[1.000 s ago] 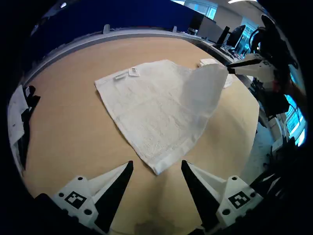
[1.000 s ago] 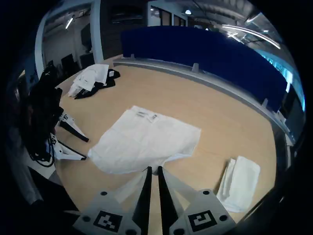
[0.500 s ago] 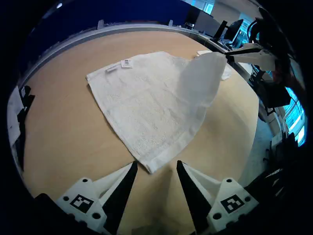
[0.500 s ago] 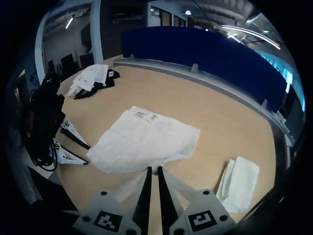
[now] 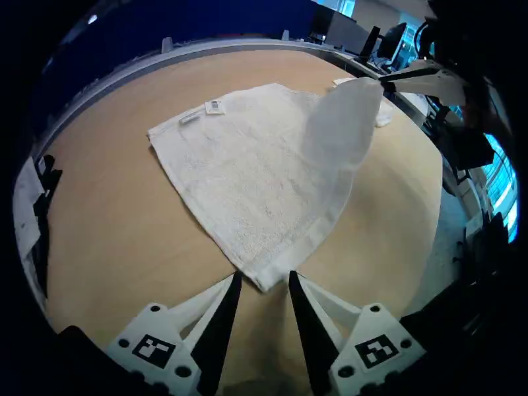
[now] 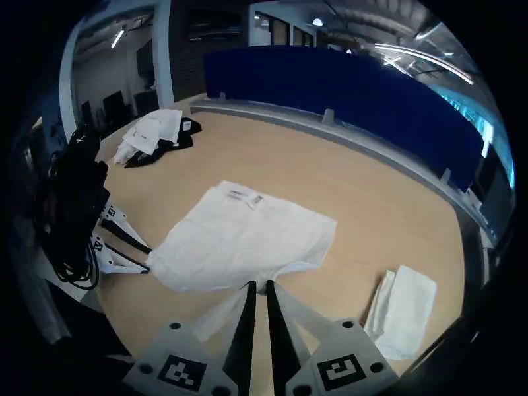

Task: Fold towel

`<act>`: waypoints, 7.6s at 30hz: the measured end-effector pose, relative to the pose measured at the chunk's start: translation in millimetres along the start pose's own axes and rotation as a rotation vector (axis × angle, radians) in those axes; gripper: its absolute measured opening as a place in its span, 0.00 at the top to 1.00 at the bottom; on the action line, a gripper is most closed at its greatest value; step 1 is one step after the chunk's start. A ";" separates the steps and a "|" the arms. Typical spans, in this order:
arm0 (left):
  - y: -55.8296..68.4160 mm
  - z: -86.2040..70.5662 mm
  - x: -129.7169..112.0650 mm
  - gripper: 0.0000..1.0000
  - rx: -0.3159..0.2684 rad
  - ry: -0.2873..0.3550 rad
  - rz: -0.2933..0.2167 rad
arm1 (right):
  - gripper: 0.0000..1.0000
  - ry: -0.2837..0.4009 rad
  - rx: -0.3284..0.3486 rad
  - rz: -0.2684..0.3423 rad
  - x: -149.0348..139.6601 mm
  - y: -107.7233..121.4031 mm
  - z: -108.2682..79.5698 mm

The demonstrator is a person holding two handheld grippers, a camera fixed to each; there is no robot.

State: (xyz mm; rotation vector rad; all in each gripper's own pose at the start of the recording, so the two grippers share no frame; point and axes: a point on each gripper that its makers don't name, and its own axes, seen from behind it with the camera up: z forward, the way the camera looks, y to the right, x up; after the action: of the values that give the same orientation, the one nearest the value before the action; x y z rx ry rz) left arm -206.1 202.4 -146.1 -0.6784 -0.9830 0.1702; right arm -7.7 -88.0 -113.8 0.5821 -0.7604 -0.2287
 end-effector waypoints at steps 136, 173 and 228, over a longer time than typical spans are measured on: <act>-102.7 -21.4 123.5 0.93 -0.011 0.112 -0.254 | 0.89 -0.062 -0.035 0.135 15.6 62.0 84.9; -153.9 26.4 129.2 0.75 0.068 0.121 -0.259 | 0.81 -0.092 -0.111 0.190 19.1 92.6 143.0; -158.8 -20.0 84.7 0.08 0.202 0.163 -0.307 | 0.00 -0.082 -0.154 0.192 -9.7 78.3 95.4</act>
State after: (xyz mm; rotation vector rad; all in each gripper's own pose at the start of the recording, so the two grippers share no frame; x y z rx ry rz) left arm -168.4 105.1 1.8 -0.3447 -0.8868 -0.0552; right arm -82.7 -59.3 -19.5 0.3534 -0.8642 -0.1328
